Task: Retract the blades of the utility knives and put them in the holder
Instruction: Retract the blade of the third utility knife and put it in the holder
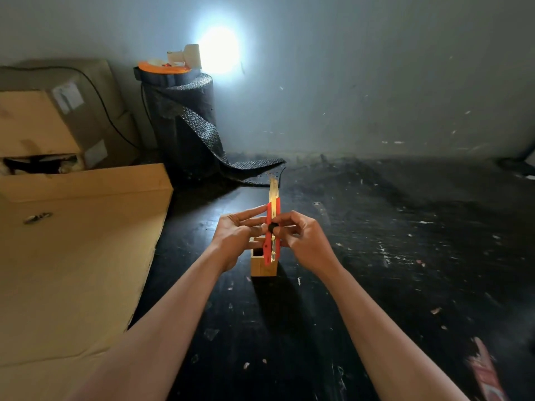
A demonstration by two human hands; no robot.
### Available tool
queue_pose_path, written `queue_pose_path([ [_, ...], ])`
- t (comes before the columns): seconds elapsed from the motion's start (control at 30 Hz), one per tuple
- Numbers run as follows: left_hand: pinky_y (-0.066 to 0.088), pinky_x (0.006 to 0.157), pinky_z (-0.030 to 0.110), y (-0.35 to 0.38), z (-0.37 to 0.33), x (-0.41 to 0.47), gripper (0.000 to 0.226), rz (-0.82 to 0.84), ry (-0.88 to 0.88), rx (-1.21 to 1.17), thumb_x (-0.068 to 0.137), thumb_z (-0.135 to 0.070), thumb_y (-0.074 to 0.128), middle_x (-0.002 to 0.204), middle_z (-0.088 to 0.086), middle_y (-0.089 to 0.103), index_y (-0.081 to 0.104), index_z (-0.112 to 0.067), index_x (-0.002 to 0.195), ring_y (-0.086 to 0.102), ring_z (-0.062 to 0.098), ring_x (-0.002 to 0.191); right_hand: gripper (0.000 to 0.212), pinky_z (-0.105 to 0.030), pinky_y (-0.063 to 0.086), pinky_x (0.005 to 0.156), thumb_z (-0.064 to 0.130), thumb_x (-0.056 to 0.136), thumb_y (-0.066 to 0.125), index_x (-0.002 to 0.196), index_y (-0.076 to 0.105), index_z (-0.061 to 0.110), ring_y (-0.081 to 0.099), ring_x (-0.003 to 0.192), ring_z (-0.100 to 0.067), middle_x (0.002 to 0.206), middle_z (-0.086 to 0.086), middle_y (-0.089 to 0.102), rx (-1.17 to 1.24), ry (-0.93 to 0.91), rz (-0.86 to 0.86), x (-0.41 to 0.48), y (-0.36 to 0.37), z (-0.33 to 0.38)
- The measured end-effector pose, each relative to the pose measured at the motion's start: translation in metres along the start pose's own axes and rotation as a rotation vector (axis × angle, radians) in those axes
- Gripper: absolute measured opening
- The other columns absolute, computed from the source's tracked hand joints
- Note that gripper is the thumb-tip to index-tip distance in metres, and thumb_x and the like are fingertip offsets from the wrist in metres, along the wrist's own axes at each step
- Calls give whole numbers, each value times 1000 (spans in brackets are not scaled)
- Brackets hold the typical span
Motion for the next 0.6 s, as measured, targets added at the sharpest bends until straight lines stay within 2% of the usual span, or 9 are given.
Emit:
queue_pose_path([
  [0.2, 65, 65, 31, -2, -6, 3, 43, -45, 7, -11, 90, 11, 70, 98, 2, 84, 74, -15, 125, 82, 20, 90, 13, -42, 65, 86, 9, 97, 68, 106, 70, 18, 76, 99, -19, 107, -3, 77, -50, -7, 71, -12, 10, -7],
  [0.3, 65, 65, 31, -1, -7, 4, 44, -54, 16, 6, 90, 11, 69, 97, 1, 83, 74, -15, 125, 82, 19, 89, 14, -44, 63, 91, 12, 96, 69, 106, 70, 22, 74, 104, -19, 109, 1, 77, -83, -9, 59, -13, 11, -8],
  [0.4, 65, 64, 31, 0, -7, 5, 44, -56, 15, 8, 91, 12, 68, 98, 1, 83, 74, -16, 125, 82, 19, 89, 17, -40, 61, 95, 12, 96, 70, 106, 69, 25, 71, 104, -14, 106, 8, 75, -148, -16, 50, -16, 10, -7],
  [0.53, 65, 65, 32, 0, -9, 5, 45, -55, 19, 8, 91, 11, 68, 103, 4, 83, 73, -16, 126, 81, 20, 91, 30, -34, 57, 99, 9, 95, 70, 122, 67, 22, 67, 114, -16, 121, 2, 73, -206, -13, 60, -21, 10, -6],
  [0.6, 65, 66, 33, 0, -9, 6, 45, -59, 25, 6, 91, 11, 69, 103, 4, 83, 74, -16, 126, 81, 21, 92, 27, -33, 57, 99, 10, 95, 70, 120, 67, 20, 67, 113, -15, 120, 2, 73, -231, -9, 49, -21, 10, -5],
])
Point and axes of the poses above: each hand's wrist, its own x-axis towards the middle knuckle, its own y-axis out of the palm, z = x × y, the point moved 8 cm from there along x, towards the middle knuckle
